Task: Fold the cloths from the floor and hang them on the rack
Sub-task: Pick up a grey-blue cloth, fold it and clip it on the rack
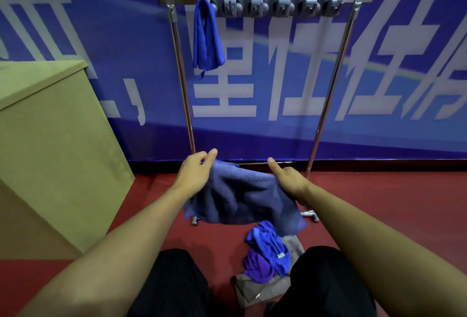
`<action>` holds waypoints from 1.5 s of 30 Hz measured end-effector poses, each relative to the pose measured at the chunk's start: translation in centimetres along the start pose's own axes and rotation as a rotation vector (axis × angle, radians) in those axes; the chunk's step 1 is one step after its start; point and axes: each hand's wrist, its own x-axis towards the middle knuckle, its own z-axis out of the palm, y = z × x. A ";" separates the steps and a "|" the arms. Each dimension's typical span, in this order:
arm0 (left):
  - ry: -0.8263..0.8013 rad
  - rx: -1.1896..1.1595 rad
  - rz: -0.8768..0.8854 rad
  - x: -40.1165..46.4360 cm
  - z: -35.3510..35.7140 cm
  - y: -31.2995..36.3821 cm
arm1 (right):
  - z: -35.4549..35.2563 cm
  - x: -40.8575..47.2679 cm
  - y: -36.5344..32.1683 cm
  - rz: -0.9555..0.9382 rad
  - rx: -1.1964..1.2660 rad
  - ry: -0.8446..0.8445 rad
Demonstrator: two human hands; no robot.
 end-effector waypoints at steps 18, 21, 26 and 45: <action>-0.356 -0.905 -0.382 -0.9 0.0 4.2 | 3.8 -1.7 7.7 0.448 0.386 -0.179; -0.370 -1.041 -0.384 -0.7 -0.4 4.7 | 5.3 -1.9 7.7 0.464 0.468 -0.272; -0.330 -1.176 -0.388 -0.4 -1.2 5.4 | 7.0 -1.3 7.3 0.449 0.768 -0.196; -0.292 -1.156 -0.449 -0.9 -2.4 3.4 | 7.9 -3.7 6.1 0.240 1.410 -0.485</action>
